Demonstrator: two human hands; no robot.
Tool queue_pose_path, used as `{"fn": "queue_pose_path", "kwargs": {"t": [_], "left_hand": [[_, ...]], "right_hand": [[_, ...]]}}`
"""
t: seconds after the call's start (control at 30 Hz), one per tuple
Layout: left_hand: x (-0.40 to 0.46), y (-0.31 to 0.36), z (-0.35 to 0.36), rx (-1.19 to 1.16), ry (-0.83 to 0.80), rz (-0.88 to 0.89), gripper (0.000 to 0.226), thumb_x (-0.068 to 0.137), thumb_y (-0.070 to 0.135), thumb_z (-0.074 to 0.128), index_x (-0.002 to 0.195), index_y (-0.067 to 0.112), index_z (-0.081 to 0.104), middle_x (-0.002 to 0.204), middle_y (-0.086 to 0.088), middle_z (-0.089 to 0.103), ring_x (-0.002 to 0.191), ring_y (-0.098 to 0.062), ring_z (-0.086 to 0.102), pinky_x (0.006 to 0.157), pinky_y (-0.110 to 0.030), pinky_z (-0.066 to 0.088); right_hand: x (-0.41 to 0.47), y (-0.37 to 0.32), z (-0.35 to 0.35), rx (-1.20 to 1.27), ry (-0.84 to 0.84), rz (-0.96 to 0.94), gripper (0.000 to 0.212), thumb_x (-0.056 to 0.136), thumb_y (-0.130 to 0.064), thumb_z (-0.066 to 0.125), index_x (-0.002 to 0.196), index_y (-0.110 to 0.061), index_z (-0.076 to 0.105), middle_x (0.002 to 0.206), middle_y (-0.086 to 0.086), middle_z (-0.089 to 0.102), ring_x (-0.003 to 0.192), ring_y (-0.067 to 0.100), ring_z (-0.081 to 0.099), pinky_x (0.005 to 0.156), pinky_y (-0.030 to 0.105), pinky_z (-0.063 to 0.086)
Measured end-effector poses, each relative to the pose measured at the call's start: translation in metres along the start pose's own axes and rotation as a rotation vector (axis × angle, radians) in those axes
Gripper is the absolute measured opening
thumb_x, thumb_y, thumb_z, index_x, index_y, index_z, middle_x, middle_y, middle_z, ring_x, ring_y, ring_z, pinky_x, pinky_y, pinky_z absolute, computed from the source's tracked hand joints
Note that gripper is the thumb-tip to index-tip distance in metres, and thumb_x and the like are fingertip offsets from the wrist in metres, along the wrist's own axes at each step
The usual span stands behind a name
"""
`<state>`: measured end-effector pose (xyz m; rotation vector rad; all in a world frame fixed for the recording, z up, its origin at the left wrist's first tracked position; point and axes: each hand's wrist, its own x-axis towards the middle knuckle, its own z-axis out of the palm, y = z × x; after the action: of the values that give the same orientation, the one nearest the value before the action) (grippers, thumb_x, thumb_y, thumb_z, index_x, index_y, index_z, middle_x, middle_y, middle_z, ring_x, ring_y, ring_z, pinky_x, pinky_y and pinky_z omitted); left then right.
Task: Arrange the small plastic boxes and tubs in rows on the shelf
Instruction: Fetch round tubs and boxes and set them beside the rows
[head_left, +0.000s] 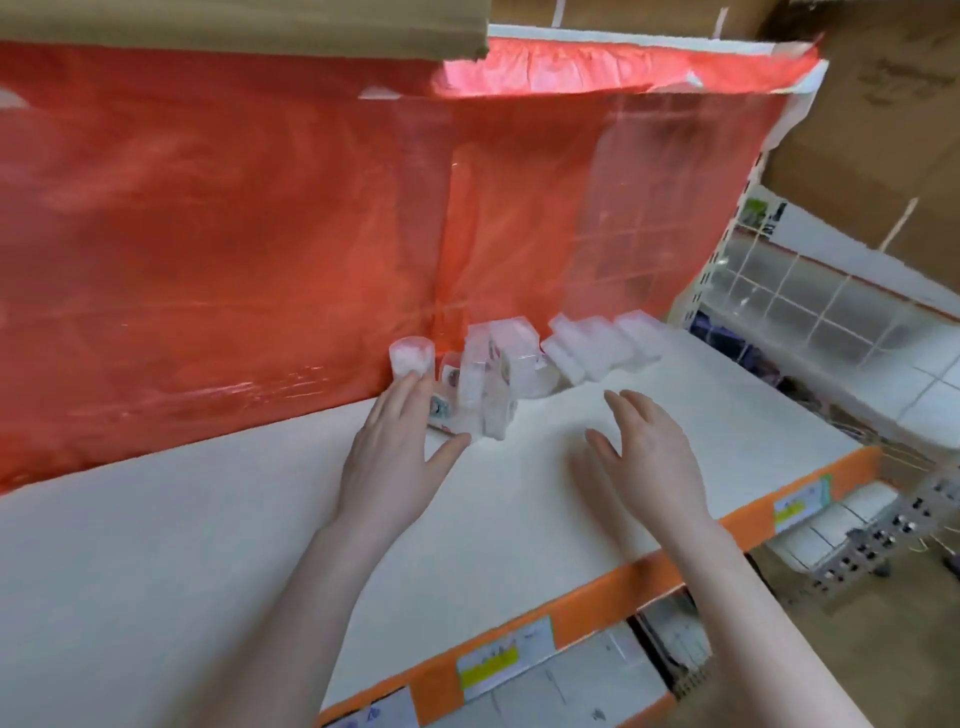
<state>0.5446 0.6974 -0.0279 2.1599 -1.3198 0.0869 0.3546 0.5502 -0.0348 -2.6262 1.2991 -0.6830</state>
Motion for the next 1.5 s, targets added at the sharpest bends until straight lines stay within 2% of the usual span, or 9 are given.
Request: {"fn": "queue_pose_path", "kwargs": {"t": [0.17,0.3,0.37,0.53,0.67,0.87,1.07,1.3,1.5], "left_hand": [[0.028,0.022,0.016,-0.038,-0.023,-0.17,0.074,0.089,0.042,0.058,0.15,0.021,0.021,0.156,0.011,0.019,0.14,-0.003,0.015,0.104,-0.014,0.013],[0.043,0.032,0.017,-0.07,-0.096,-0.236,0.075,0.09,0.041,0.058,0.151,0.026,0.017,0.156,0.014,0.017,0.141,-0.003,0.016,0.115,-0.028,0.018],[0.049,0.036,0.02,-0.076,-0.107,-0.252,0.073,0.09,0.042,0.056,0.15,0.027,0.018,0.154,0.013,0.022,0.141,-0.005,0.021,0.113,-0.035,0.024],[0.058,0.054,0.038,-0.125,-0.088,-0.199,0.069,0.093,0.044,0.05,0.151,0.03,0.016,0.154,0.016,0.022,0.141,0.001,0.018,0.114,-0.034,0.024],[0.061,0.058,0.052,-0.106,-0.018,-0.208,0.061,0.093,0.043,0.048,0.148,0.027,0.025,0.156,0.014,0.017,0.142,-0.002,0.015,0.117,-0.031,0.018],[0.072,0.051,0.051,-0.107,0.034,-0.305,0.05,0.093,0.041,0.052,0.141,0.031,0.041,0.151,0.009,0.03,0.139,-0.008,0.026,0.11,-0.027,0.023],[0.08,0.058,0.061,-0.164,0.211,-0.337,0.04,0.094,0.031,0.054,0.132,0.022,0.052,0.14,0.014,0.046,0.128,-0.001,0.039,0.094,-0.011,0.026],[0.082,0.063,0.068,-0.097,0.181,-0.266,0.045,0.084,0.013,0.063,0.128,0.015,0.055,0.14,0.007,0.046,0.134,-0.008,0.033,0.103,-0.01,0.017],[0.095,0.067,0.069,-0.124,0.259,-0.337,0.039,0.087,0.033,0.063,0.123,0.018,0.06,0.132,0.011,0.049,0.123,-0.004,0.041,0.091,-0.013,0.026]], "right_hand": [[0.074,0.048,0.002,0.051,-0.094,-0.178,0.047,0.087,-0.02,0.063,0.128,0.001,0.053,0.125,0.019,0.055,0.113,0.036,0.052,0.092,0.041,0.04],[0.113,0.07,0.008,0.119,-0.15,-0.247,0.05,0.088,-0.022,0.063,0.13,0.001,0.051,0.128,0.019,0.054,0.117,0.034,0.051,0.094,0.04,0.039],[0.125,0.075,0.014,0.156,-0.166,-0.281,0.051,0.089,-0.024,0.061,0.133,-0.001,0.048,0.132,0.016,0.052,0.122,0.031,0.047,0.097,0.036,0.035],[0.145,0.08,0.024,0.244,-0.217,-0.335,0.047,0.095,-0.025,0.052,0.136,-0.004,0.045,0.136,0.012,0.05,0.125,0.027,0.044,0.095,0.026,0.028],[0.157,0.08,0.031,0.282,-0.26,-0.361,0.046,0.098,-0.027,0.045,0.138,-0.006,0.042,0.138,0.009,0.048,0.127,0.025,0.043,0.095,0.026,0.028],[0.166,0.07,0.039,0.345,-0.34,-0.325,0.047,0.097,-0.035,0.044,0.137,-0.01,0.046,0.139,0.007,0.048,0.128,0.022,0.041,0.101,0.028,0.029],[0.166,0.061,0.041,0.389,-0.285,-0.243,0.045,0.094,-0.036,0.051,0.132,-0.012,0.052,0.134,0.007,0.054,0.124,0.023,0.047,0.097,0.03,0.034],[0.155,0.065,0.043,0.562,-0.225,-0.182,0.036,0.089,-0.023,0.061,0.125,-0.019,0.06,0.128,-0.001,0.059,0.117,0.015,0.051,0.09,0.021,0.034],[0.166,0.057,0.048,0.636,-0.247,-0.05,0.028,0.087,-0.034,0.058,0.113,-0.025,0.065,0.115,-0.007,0.065,0.104,0.009,0.055,0.08,0.023,0.035]]}}
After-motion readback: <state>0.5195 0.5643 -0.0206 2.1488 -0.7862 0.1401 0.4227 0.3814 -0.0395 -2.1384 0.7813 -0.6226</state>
